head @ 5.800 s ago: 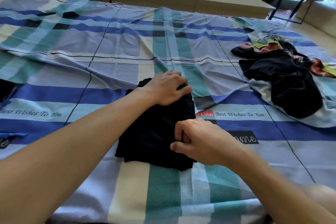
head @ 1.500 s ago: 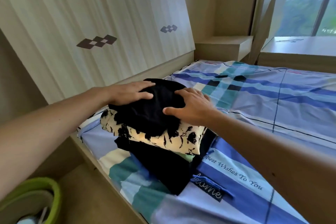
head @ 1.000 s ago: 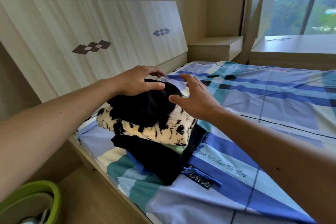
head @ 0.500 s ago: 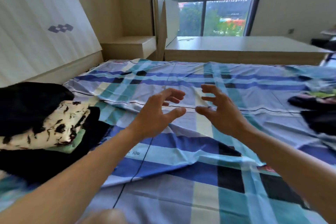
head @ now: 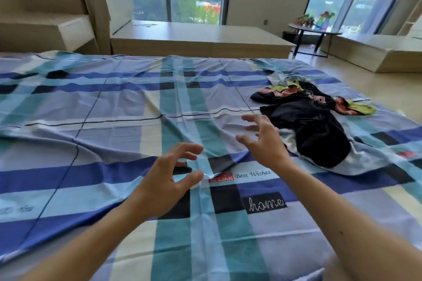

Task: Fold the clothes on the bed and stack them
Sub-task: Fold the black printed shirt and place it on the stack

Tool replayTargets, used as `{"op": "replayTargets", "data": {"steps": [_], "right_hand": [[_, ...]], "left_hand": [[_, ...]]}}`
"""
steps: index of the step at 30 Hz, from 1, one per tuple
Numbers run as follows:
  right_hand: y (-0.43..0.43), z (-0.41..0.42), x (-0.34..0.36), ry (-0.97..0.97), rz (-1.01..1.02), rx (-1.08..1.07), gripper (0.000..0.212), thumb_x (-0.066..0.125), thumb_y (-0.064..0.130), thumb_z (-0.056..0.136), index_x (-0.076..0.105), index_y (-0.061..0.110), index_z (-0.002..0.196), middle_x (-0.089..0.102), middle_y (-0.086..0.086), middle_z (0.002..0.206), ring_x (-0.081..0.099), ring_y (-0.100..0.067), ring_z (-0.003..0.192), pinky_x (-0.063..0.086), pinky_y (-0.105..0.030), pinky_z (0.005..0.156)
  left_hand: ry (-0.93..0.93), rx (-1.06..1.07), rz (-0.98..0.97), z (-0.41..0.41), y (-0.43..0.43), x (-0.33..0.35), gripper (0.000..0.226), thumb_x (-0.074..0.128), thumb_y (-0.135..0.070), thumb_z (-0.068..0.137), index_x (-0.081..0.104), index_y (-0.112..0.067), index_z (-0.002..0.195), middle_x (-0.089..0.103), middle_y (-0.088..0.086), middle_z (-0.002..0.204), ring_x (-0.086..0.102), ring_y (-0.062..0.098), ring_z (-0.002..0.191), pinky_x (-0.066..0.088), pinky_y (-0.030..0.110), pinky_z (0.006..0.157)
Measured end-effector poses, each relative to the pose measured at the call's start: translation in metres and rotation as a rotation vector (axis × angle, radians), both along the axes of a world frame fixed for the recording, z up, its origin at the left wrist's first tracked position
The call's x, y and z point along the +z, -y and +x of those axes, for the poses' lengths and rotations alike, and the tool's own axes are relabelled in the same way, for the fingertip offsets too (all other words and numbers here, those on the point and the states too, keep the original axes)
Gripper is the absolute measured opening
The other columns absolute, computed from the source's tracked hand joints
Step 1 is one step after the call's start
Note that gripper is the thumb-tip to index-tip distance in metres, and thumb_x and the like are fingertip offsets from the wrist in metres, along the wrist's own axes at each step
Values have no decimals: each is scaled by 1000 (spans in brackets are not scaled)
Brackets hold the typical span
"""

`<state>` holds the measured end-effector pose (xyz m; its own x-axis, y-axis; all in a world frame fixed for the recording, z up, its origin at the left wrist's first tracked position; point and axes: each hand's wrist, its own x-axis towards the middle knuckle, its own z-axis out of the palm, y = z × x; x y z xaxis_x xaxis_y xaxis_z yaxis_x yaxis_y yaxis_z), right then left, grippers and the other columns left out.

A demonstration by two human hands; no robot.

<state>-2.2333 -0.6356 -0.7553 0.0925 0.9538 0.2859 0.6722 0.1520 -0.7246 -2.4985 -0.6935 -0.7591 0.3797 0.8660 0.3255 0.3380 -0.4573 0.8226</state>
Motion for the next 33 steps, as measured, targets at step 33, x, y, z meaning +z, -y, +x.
{"op": "replayTargets", "data": {"steps": [33], "right_hand": [[86,-122,40,-30,-96,725,19,76,24,88,74,10,100,70,-1,98,65,-14,95,50,-37,92]], "left_hand": [[631,164,-933,-21,-6,22,35,61,-29,93,70,-2,113,71,23,111,67,34,95,52,44,92]]}}
